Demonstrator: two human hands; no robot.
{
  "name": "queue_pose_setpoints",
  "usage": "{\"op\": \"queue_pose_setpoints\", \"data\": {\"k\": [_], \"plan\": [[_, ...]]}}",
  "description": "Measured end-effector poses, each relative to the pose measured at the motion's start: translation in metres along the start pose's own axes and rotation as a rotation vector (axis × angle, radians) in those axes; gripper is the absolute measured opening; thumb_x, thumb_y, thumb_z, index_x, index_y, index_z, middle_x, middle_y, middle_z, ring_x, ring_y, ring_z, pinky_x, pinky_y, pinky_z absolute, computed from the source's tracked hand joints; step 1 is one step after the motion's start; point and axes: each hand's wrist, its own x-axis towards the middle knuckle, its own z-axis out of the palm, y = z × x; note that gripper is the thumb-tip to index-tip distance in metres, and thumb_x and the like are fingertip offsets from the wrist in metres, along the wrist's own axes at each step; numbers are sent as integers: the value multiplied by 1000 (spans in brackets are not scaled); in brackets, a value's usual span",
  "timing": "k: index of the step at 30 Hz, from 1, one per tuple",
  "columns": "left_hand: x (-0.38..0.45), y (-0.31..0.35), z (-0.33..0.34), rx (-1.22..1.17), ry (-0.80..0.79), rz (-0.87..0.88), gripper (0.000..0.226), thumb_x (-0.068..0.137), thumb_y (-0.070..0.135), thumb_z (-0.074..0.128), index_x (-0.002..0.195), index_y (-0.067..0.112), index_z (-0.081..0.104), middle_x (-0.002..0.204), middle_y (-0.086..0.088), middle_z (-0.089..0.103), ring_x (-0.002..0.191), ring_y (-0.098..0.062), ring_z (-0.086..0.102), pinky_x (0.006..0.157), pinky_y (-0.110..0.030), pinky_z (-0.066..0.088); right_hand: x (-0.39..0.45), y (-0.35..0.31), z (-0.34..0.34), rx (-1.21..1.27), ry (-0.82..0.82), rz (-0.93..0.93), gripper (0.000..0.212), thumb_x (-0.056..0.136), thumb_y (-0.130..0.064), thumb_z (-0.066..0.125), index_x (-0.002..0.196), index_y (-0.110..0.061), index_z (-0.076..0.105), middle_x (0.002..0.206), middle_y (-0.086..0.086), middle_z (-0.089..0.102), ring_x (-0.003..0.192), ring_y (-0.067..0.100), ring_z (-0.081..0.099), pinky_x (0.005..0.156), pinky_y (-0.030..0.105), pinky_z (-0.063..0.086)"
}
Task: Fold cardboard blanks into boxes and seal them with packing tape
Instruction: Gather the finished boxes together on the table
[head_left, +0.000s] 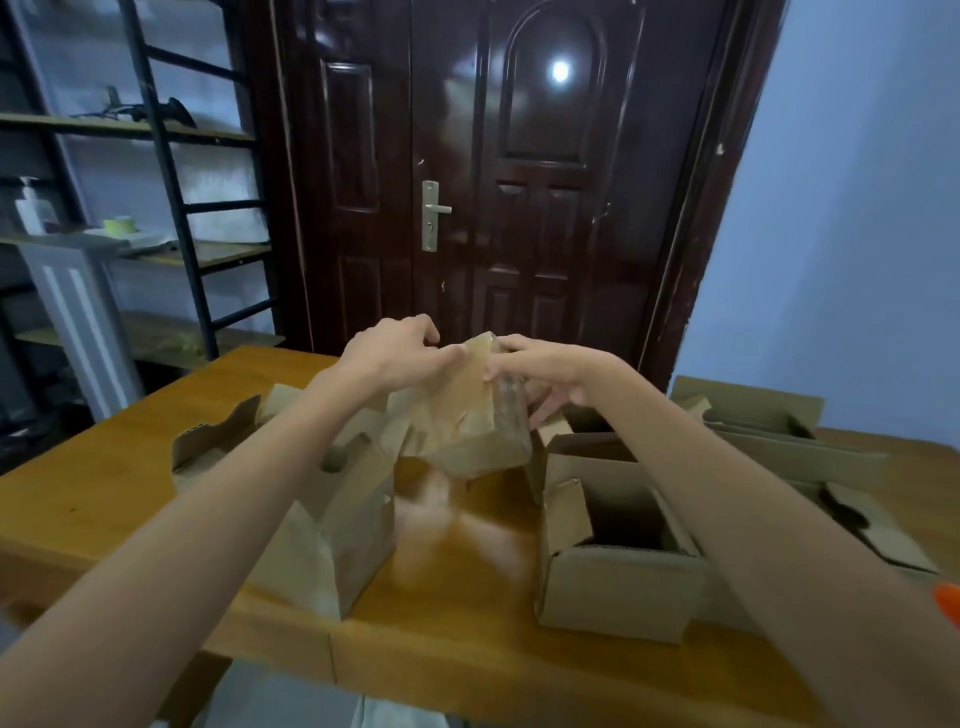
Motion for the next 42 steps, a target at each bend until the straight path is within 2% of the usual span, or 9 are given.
{"op": "queue_pose_setpoints", "data": {"k": [5,10,15,23,27,33,36,39,42], "plan": [[4,13,-13,-143,-97,-147,96,82,87,55,146,16,46,128,-5,64,110,-25,63,77,-36,50,-18,26,-21,248,87,-42,78,85,-35,83,148,-31,37,134,12,56,114,38,66,86,54,64],[2,23,-18,-717,-50,-62,36,90,33,82,122,21,70,105,4,73,96,-14,69,71,-28,53,-20,49,-17,389,108,-160,95,75,-35,93,148,-30,31,135,14,59,118,34,67,100,52,58],[2,30,-34,-319,103,257,12,90,27,82,94,33,71,95,12,73,91,-7,68,75,-30,53,-23,55,-26,323,200,-281,92,70,-69,85,144,-34,43,151,-2,48,135,19,51,115,46,43],[-10,21,13,185,21,422,17,85,30,75,76,29,60,72,13,62,73,-8,62,66,-33,53,8,35,-59,189,316,-268,36,104,-49,57,129,-23,58,131,-1,63,125,15,60,105,43,55],[-14,21,35,247,-203,485,20,89,31,77,82,30,58,79,12,64,76,-6,60,63,-25,47,42,28,-57,-139,345,-253,25,103,-40,60,117,-19,63,111,-2,65,110,19,64,97,41,57],[-22,20,33,-62,-437,522,18,90,47,78,90,29,75,87,11,73,84,-5,69,78,-26,59,94,44,-47,-589,193,-211,42,100,-34,68,138,-19,58,120,-4,60,107,18,61,89,31,51],[-3,17,7,-265,-319,464,25,101,47,62,92,27,74,84,8,76,79,-4,74,76,-25,62,111,45,-42,-640,182,-268,31,98,-32,71,126,-21,68,115,-3,69,104,17,66,88,31,55],[44,-7,-8,-118,-31,365,18,102,43,61,89,35,71,82,12,75,76,-2,72,76,-36,63,120,46,-34,-663,142,-306,16,94,-38,75,101,-24,77,100,-7,74,98,13,70,85,31,59],[84,-38,-2,151,29,230,14,97,32,67,107,42,66,112,13,72,97,-9,69,83,-41,62,125,47,-24,-747,111,-302,19,94,-44,74,93,-26,79,91,-8,75,90,11,70,82,36,62]]}}
